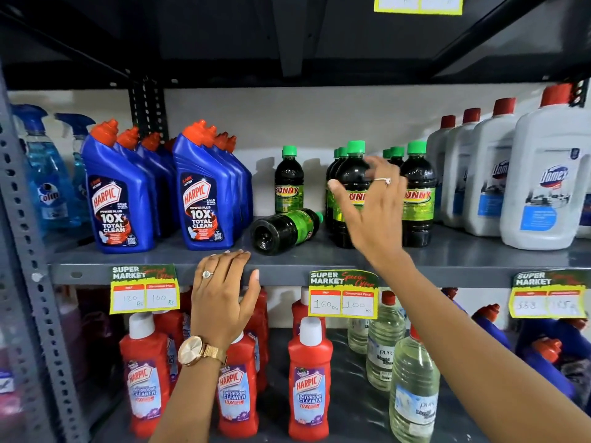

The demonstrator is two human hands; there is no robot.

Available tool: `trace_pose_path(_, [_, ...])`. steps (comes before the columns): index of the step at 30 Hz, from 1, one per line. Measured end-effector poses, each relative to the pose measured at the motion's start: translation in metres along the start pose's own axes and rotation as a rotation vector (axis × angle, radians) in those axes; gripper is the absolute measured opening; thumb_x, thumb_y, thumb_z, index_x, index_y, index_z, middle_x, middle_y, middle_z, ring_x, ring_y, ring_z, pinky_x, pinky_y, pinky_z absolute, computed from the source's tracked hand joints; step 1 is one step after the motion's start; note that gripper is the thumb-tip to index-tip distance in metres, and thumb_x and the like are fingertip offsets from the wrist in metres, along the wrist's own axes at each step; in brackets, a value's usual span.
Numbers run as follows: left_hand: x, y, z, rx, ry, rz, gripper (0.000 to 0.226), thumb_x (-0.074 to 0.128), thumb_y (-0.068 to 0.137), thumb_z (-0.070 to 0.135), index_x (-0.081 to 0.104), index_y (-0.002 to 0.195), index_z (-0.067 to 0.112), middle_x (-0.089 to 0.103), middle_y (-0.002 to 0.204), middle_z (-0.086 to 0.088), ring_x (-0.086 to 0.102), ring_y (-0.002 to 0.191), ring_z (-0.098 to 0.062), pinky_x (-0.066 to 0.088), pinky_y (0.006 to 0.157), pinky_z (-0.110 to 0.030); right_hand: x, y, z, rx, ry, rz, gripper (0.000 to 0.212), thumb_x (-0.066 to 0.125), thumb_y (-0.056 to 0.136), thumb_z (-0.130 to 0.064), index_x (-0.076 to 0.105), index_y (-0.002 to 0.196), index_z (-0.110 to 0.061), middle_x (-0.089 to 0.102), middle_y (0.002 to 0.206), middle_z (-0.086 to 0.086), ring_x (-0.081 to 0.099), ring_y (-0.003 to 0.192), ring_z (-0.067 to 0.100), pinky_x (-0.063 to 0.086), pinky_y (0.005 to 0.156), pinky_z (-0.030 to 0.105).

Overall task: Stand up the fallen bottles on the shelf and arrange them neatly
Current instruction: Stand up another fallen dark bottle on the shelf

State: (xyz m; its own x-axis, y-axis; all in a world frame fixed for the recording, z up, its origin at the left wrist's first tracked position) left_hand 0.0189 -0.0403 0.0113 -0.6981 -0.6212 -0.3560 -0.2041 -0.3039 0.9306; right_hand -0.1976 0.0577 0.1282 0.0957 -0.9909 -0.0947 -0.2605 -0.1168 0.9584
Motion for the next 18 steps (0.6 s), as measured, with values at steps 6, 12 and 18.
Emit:
trace_pose_path(6, [-0.002,0.000,0.004,-0.023,-0.001,0.019,0.040,0.045,0.092,0.034,0.068,0.108,0.006,0.070,0.104,-0.010,0.061,0.100,-0.030,0.037,0.102,-0.040,0.050,-0.003,-0.051,0.215,-0.020,-0.798,0.078,0.022,0.081,-0.082,0.051,0.066,-0.011,0.063,0.068,0.015,0.070,0.068,0.030,0.055,0.073,0.039])
trace_pose_path(12, [-0.006,0.001,-0.002,0.023,-0.029,-0.055,0.041,0.046,0.092,0.035,0.067,0.114,0.008,0.069,0.111,-0.008,0.061,0.105,-0.027,0.033,0.106,-0.036,0.093,-0.009,-0.032,0.745,-0.049,-1.074,0.118,0.028,0.059,-0.097,0.053,0.134,-0.009,0.062,0.104,0.014,0.069,0.065,0.020,0.061,0.071,0.030])
trace_pose_path(18, [-0.006,0.001,-0.003,0.035,-0.011,-0.094,0.041,0.047,0.093,0.036,0.067,0.115,0.007,0.070,0.112,-0.008,0.063,0.105,-0.027,0.035,0.106,-0.038,0.103,-0.002,-0.022,1.014,0.118,-1.183,0.074,0.062,0.070,-0.072,0.057,0.106,-0.008,0.070,0.064,0.012,0.064,0.041,0.018,0.053,0.040,0.021])
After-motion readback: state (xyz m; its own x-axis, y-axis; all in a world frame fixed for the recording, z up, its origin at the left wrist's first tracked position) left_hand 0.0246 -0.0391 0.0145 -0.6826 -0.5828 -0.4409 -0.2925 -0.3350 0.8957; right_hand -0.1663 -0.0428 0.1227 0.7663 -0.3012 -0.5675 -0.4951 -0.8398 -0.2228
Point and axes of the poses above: each hand's wrist, its own y-axis towards the middle knuckle, its own x-axis out of the palm, z = x × y, the point moved 3 cm from there along y, towards the middle knuckle
